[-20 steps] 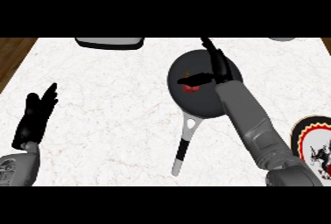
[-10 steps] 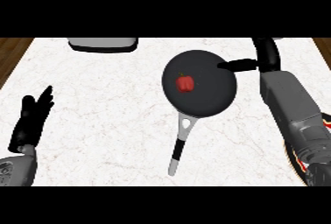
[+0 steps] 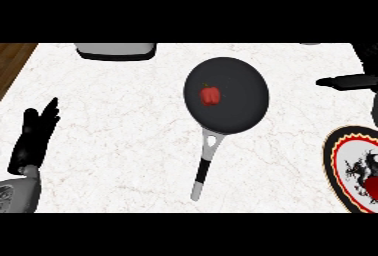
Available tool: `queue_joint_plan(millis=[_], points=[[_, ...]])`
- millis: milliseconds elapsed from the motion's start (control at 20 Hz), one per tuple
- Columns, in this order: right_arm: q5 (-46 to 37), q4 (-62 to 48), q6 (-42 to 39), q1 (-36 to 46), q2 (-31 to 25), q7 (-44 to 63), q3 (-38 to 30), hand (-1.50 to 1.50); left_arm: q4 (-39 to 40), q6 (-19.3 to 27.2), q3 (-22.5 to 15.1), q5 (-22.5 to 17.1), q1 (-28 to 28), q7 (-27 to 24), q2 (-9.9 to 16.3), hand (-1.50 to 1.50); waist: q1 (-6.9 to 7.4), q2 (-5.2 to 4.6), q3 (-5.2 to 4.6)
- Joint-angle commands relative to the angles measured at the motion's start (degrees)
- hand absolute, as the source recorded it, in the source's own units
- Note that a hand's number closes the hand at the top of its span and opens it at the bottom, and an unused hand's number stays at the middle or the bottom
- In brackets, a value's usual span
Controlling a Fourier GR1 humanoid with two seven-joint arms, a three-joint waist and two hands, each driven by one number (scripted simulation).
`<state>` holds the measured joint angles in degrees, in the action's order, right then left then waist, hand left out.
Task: Pick the bell pepper from the plate and place it in the pan
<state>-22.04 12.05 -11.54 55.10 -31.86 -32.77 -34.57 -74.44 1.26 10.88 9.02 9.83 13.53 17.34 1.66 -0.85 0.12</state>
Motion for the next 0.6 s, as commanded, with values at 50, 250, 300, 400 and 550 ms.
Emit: queue_joint_plan(millis=[50,250,300,400,550], points=[[0.01,-0.52,-7.29,-4.25,-6.98,-2.89,0.49,-1.50,-0.51,-1.33,0.61,-0.37,-0.05,0.30,1.36,0.00,0.34,-0.05,0.05],[-0.62,-1.03,-11.12,-5.79,-10.64,-5.13,1.17,-1.50,-0.69,-0.95,0.06,-0.38,-1.08,-0.92,-0.14,0.00,0.90,-0.35,0.12],[-0.16,-0.87,-11.22,-5.81,-10.08,-5.55,1.04,-1.50,2.43,-0.97,0.87,-0.40,0.72,-1.90,0.41,0.00,0.35,-0.22,0.06],[0.56,-1.47,-14.72,-5.88,-14.58,-5.61,0.02,-1.50,-0.13,-0.89,0.01,-0.17,-1.42,-1.05,-0.33,0.00,1.09,-0.40,0.15],[0.05,-1.18,-15.41,-9.42,-14.60,-9.33,0.84,-1.50,-2.43,-0.26,-0.57,0.46,-2.88,-0.71,-0.85,0.00,0.71,-0.02,0.13]])
